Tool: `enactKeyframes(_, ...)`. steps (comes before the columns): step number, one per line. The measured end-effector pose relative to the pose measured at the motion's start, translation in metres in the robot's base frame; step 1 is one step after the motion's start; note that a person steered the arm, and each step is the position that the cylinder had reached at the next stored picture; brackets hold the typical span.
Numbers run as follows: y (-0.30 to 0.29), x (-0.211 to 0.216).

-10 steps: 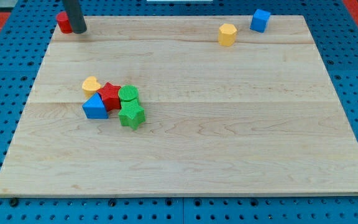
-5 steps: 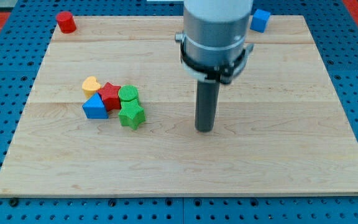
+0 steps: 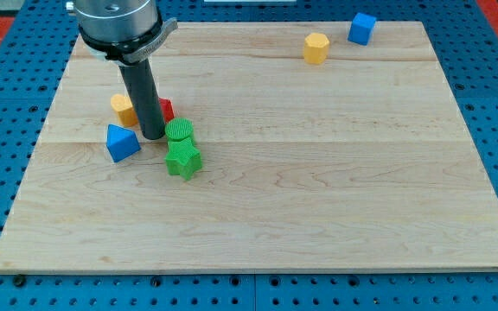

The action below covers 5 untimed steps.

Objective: Move the yellow heart top left to the red star

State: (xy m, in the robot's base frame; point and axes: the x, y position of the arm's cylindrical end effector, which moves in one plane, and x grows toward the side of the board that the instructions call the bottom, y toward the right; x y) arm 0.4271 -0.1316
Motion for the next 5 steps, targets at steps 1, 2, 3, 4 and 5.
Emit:
enactKeyframes(1,-0.039,-0.015)
enactKeyframes(2,-0.068,-0.023)
enactKeyframes(3,-0.074,-0.072)
enactKeyframes(4,-0.059,-0.122)
enactKeyframes(5,-0.058,-0.148)
